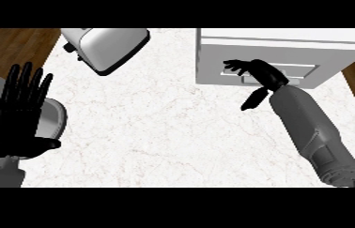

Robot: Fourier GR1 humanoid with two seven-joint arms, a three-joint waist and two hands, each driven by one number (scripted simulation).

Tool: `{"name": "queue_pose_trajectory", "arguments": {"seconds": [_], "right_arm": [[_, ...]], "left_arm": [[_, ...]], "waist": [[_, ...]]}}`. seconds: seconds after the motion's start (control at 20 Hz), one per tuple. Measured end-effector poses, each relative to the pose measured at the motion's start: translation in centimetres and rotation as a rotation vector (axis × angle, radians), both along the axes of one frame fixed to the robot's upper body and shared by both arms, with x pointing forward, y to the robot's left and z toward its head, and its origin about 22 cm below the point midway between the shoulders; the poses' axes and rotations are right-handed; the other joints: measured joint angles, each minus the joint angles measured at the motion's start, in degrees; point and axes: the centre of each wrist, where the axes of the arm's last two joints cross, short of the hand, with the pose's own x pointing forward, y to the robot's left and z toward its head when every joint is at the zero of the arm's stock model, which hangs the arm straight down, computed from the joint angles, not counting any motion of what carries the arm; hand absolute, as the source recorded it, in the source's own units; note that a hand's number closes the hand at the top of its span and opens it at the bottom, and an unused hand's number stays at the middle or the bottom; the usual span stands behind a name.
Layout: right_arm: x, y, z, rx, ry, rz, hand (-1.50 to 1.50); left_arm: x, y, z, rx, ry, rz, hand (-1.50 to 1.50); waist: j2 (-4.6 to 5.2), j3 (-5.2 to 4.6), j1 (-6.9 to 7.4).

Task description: Pick up the cup, place it into the drawer and close the drawer

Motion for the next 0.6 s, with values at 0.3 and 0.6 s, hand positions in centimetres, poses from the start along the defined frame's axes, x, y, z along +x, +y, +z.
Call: {"name": "queue_pose_trajectory", "arguments": {"seconds": [0.3,0.6], "right_arm": [[0.4,-1.2,0.3,0.039,0.033,0.02,-1.5],[0.5,-2.1,0.4,0.08,0.082,0.045,-1.5]], "left_arm": [[0.6,-0.6,-0.3,0.01,-0.007,-0.017,-1.5],[1.0,-1.0,-0.7,0.019,-0.012,-0.022,-1.5]], "waist": [[0.23,0.0,0.89],[0.5,0.22,1.43]]}}
